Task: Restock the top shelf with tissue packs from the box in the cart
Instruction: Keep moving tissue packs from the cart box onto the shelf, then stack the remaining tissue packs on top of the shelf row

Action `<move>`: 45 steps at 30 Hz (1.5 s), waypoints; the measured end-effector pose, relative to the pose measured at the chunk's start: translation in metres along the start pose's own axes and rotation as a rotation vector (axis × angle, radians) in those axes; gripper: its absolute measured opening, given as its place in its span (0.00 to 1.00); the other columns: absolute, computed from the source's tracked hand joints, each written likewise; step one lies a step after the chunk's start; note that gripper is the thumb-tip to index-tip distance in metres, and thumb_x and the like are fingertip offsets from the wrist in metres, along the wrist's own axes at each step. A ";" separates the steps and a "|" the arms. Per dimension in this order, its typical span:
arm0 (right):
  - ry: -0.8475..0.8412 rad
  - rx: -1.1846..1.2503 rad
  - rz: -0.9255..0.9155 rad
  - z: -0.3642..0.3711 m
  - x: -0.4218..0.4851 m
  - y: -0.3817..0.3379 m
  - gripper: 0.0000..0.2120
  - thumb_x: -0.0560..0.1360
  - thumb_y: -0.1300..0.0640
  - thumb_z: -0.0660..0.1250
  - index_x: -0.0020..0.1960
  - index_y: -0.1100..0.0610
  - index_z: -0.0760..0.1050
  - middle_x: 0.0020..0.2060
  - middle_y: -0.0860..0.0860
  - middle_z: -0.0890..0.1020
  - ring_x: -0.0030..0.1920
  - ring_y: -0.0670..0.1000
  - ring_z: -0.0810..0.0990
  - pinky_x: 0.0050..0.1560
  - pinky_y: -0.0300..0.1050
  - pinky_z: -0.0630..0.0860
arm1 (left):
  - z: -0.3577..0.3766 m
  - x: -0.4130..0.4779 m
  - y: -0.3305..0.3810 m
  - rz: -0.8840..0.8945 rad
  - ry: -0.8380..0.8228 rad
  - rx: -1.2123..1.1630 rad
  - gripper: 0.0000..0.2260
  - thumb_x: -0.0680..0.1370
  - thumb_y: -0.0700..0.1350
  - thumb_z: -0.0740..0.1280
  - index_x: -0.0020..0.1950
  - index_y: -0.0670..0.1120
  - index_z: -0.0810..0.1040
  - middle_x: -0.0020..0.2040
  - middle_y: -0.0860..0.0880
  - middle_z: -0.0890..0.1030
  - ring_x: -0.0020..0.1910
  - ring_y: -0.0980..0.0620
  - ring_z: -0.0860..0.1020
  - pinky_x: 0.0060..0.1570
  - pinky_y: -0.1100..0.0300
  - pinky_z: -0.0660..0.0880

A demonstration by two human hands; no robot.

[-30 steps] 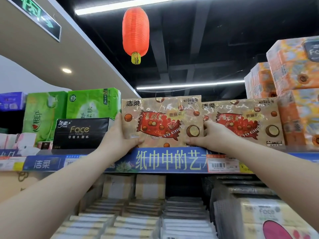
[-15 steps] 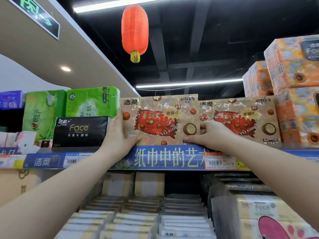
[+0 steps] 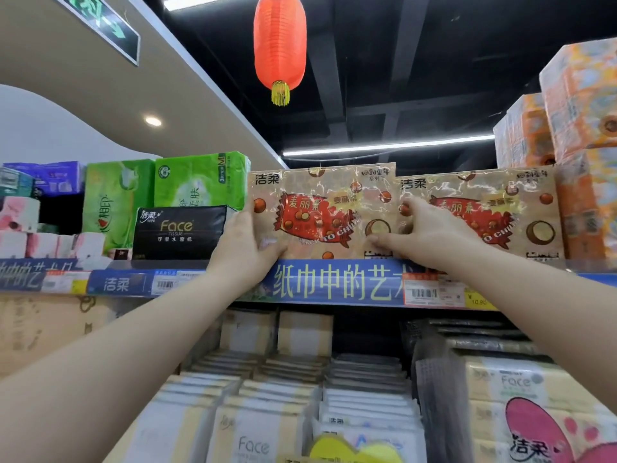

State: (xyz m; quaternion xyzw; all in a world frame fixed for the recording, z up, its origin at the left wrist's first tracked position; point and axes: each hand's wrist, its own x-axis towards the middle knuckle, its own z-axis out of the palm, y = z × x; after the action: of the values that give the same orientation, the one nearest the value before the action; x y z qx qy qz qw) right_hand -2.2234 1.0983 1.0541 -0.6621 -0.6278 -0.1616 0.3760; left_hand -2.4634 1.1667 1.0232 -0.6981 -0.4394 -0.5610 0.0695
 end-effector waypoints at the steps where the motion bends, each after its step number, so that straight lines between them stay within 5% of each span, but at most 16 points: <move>1: 0.048 0.009 -0.033 -0.002 -0.001 0.000 0.37 0.68 0.31 0.65 0.68 0.52 0.63 0.56 0.50 0.77 0.50 0.51 0.77 0.43 0.46 0.75 | -0.001 -0.002 0.000 -0.002 -0.001 0.023 0.34 0.74 0.50 0.71 0.75 0.47 0.58 0.70 0.46 0.67 0.69 0.47 0.65 0.66 0.51 0.65; 5: 0.251 0.026 -0.221 -0.008 -0.006 -0.010 0.35 0.73 0.37 0.65 0.73 0.53 0.59 0.68 0.53 0.68 0.65 0.54 0.70 0.52 0.50 0.73 | -0.007 -0.013 0.001 0.019 0.038 0.163 0.28 0.76 0.51 0.67 0.73 0.44 0.63 0.68 0.43 0.68 0.68 0.44 0.66 0.65 0.50 0.66; 11: 0.277 0.085 -0.546 0.001 -0.037 -0.038 0.24 0.75 0.47 0.65 0.69 0.51 0.66 0.66 0.50 0.71 0.67 0.54 0.68 0.63 0.53 0.68 | -0.020 -0.041 -0.004 -0.011 0.076 0.365 0.23 0.75 0.54 0.67 0.65 0.42 0.72 0.62 0.42 0.73 0.63 0.42 0.71 0.60 0.47 0.70; 14: 0.141 0.110 -0.674 0.021 -0.052 -0.052 0.18 0.76 0.49 0.62 0.64 0.53 0.71 0.60 0.52 0.74 0.61 0.56 0.72 0.59 0.54 0.72 | -0.029 -0.059 -0.009 -0.052 0.050 0.494 0.20 0.75 0.52 0.66 0.63 0.44 0.72 0.60 0.43 0.73 0.62 0.43 0.70 0.58 0.49 0.70; 19: -0.109 0.145 -0.837 0.068 -0.077 -0.072 0.20 0.76 0.45 0.63 0.65 0.52 0.69 0.61 0.52 0.74 0.62 0.56 0.72 0.57 0.54 0.73 | -0.053 -0.104 -0.025 -0.189 -0.045 0.679 0.21 0.76 0.55 0.65 0.63 0.43 0.72 0.61 0.43 0.73 0.63 0.42 0.70 0.59 0.50 0.69; 27: -0.495 0.217 -0.935 0.156 -0.144 -0.103 0.23 0.75 0.45 0.63 0.68 0.52 0.68 0.65 0.53 0.72 0.65 0.57 0.71 0.61 0.53 0.71 | -0.085 -0.240 -0.061 -0.630 -0.270 0.880 0.21 0.75 0.59 0.64 0.62 0.48 0.72 0.62 0.44 0.72 0.63 0.42 0.71 0.57 0.52 0.68; 34: -0.835 0.247 -0.973 0.226 -0.242 -0.119 0.25 0.75 0.43 0.64 0.69 0.50 0.67 0.65 0.53 0.72 0.64 0.57 0.72 0.61 0.53 0.72 | -0.110 -0.356 -0.089 -0.932 -0.476 0.923 0.23 0.75 0.60 0.64 0.63 0.47 0.73 0.62 0.45 0.73 0.62 0.42 0.72 0.57 0.52 0.69; 45: -1.201 0.125 -0.947 0.300 -0.389 -0.198 0.24 0.75 0.43 0.63 0.69 0.49 0.67 0.66 0.51 0.73 0.64 0.55 0.73 0.59 0.50 0.74 | -0.198 -0.535 -0.165 -1.329 -0.573 0.738 0.23 0.74 0.57 0.66 0.63 0.45 0.72 0.62 0.44 0.71 0.64 0.42 0.71 0.61 0.50 0.70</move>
State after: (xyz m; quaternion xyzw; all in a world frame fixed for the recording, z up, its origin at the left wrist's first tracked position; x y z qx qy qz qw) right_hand -2.5518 1.0189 0.6460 -0.2741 -0.9490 0.1179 -0.1022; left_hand -2.7120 0.8632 0.5777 -0.3401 -0.9195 -0.1034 -0.1676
